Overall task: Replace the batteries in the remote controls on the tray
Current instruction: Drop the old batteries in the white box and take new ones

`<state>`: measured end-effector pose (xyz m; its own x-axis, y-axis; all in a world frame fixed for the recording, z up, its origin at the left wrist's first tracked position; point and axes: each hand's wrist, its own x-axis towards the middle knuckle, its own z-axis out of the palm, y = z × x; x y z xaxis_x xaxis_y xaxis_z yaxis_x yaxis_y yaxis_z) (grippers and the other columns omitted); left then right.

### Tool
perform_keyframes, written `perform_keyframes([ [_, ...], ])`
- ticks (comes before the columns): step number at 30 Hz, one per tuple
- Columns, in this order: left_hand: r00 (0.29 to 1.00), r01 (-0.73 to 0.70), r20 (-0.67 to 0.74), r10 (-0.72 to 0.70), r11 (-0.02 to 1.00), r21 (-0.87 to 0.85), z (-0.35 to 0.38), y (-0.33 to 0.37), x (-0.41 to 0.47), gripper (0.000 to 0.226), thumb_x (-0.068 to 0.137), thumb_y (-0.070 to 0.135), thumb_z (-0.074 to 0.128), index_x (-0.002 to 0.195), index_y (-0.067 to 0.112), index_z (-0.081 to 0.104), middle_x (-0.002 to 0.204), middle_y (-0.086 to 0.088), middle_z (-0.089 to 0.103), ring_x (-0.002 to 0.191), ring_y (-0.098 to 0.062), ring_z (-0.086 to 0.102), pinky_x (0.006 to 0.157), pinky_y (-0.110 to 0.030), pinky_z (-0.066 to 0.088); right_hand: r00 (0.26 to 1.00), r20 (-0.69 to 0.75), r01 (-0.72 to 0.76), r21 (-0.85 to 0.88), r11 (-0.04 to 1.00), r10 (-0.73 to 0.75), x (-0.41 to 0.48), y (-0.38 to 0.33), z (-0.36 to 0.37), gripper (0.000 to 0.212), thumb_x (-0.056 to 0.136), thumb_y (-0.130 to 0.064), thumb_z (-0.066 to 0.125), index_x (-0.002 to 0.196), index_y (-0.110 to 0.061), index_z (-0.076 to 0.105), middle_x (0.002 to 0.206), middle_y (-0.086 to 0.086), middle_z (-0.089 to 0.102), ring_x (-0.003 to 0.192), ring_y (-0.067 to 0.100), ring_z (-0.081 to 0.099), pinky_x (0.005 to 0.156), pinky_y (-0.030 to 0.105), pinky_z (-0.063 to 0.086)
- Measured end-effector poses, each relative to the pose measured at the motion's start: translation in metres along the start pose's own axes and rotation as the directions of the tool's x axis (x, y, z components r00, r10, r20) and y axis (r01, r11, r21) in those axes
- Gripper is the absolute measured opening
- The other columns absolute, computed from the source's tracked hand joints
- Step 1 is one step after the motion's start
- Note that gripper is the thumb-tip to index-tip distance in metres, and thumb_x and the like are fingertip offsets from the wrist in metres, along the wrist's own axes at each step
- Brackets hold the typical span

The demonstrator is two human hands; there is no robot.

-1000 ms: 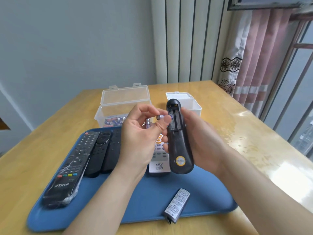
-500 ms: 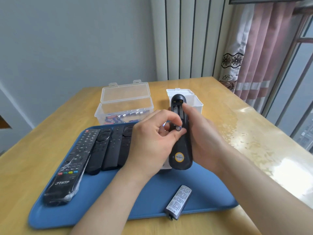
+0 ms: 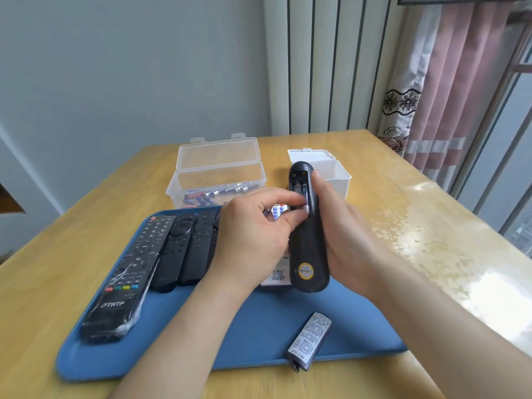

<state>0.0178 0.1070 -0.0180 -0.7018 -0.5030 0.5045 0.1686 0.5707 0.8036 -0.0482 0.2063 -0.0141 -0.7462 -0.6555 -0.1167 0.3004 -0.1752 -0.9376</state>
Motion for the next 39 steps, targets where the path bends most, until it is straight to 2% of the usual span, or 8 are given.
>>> perform_keyframes([
  [3, 1.0, -0.017, -0.013, 0.017, 0.999, -0.036, 0.0, 0.004, 0.0, 0.027, 0.074, 0.005, 0.078, 0.079, 0.031, 0.074, 0.069, 0.019, 0.065, 0.055, -0.005, 0.054, 0.062, -0.044, 0.055, 0.999, 0.014, 0.041, -0.033, 0.999, -0.04, -0.003, 0.0, 0.003, 0.05, 0.096, -0.054, 0.045, 0.11, -0.011, 0.066, 0.088, 0.015, 0.07, 0.081, 0.029, 0.067, 0.083, 0.046, 0.057],
  [5, 0.999, -0.028, -0.033, 0.027, 0.999, -0.025, -0.001, 0.007, 0.001, 0.039, 0.069, -0.001, 0.078, 0.084, 0.035, 0.071, 0.083, 0.016, 0.059, 0.054, -0.003, 0.042, 0.062, -0.035, 0.049, 0.996, 0.044, 0.074, -0.063, 0.995, -0.071, -0.004, 0.001, 0.005, 0.046, 0.098, -0.051, 0.044, 0.112, -0.012, 0.064, 0.09, 0.017, 0.068, 0.079, 0.028, 0.064, 0.081, 0.045, 0.056],
  [11, 0.922, 0.38, 0.114, -0.369, 0.814, -0.439, -0.009, 0.004, 0.006, 0.052, 0.073, -0.016, 0.066, 0.11, 0.019, 0.056, 0.097, -0.011, 0.047, 0.045, -0.014, 0.051, 0.039, -0.024, 0.036, 0.99, 0.116, 0.095, -0.092, 0.991, -0.084, -0.008, 0.002, 0.008, 0.022, 0.101, -0.025, 0.042, 0.103, -0.011, 0.059, 0.07, 0.005, 0.063, 0.063, 0.022, 0.056, 0.062, 0.034, 0.053],
  [17, 0.892, 0.452, 0.235, -0.387, 0.753, -0.477, -0.005, 0.006, 0.005, 0.044, 0.077, -0.015, 0.062, 0.112, 0.011, 0.053, 0.074, -0.005, 0.055, 0.036, -0.014, 0.045, 0.035, -0.021, 0.033, 0.985, 0.148, 0.112, -0.131, 0.985, -0.093, -0.007, 0.001, 0.005, 0.02, 0.099, -0.012, 0.04, 0.106, 0.0, 0.054, 0.063, 0.016, 0.058, 0.055, 0.028, 0.054, 0.053, 0.031, 0.05],
  [22, 0.835, 0.548, 0.433, -0.341, 0.598, -0.585, -0.019, -0.002, 0.012, 0.052, 0.075, 0.001, 0.062, 0.124, 0.011, 0.049, 0.071, -0.006, 0.056, 0.046, -0.017, 0.047, 0.046, -0.028, 0.038, 0.986, 0.138, 0.096, 0.017, 0.995, -0.098, -0.007, -0.006, 0.005, 0.02, 0.1, -0.007, 0.039, 0.1, -0.003, 0.058, 0.066, 0.015, 0.064, 0.053, 0.027, 0.057, 0.055, 0.034, 0.054],
  [27, 0.846, 0.52, 0.362, -0.392, 0.455, -0.723, -0.026, -0.011, 0.019, 0.05, 0.088, -0.021, 0.029, 0.126, 0.003, 0.053, 0.101, -0.019, 0.063, 0.079, -0.018, 0.064, 0.073, -0.023, 0.055, 0.999, 0.051, -0.012, 0.218, 0.976, 0.0, 0.0, -0.011, -0.008, 0.017, 0.1, -0.008, 0.04, 0.101, 0.003, 0.054, 0.075, 0.02, 0.068, 0.055, 0.027, 0.057, 0.054, 0.034, 0.053],
  [31, 0.904, 0.409, 0.253, -0.344, 0.526, -0.746, -0.017, -0.011, 0.015, 0.042, 0.095, -0.015, 0.034, 0.123, 0.007, 0.055, 0.103, -0.016, 0.067, 0.097, -0.022, 0.069, 0.089, -0.029, 0.055, 0.989, 0.141, -0.079, 0.175, 0.981, 0.055, 0.001, -0.007, -0.008, 0.007, 0.094, -0.004, 0.052, 0.099, -0.001, 0.056, 0.08, 0.019, 0.065, 0.056, 0.026, 0.058, 0.055, 0.032, 0.055],
  [39, 0.98, 0.193, 0.089, -0.18, 0.717, -0.67, -0.007, -0.007, 0.008, 0.024, 0.081, 0.001, 0.063, 0.095, 0.019, 0.071, 0.09, 0.0, 0.074, 0.082, -0.012, 0.068, 0.07, -0.024, 0.056, 0.978, 0.206, 0.003, 0.145, 0.989, -0.033, 0.0, 0.002, 0.0, 0.032, 0.085, 0.001, 0.065, 0.116, 0.003, 0.06, 0.092, 0.016, 0.066, 0.077, 0.025, 0.071, 0.067, 0.034, 0.06],
])
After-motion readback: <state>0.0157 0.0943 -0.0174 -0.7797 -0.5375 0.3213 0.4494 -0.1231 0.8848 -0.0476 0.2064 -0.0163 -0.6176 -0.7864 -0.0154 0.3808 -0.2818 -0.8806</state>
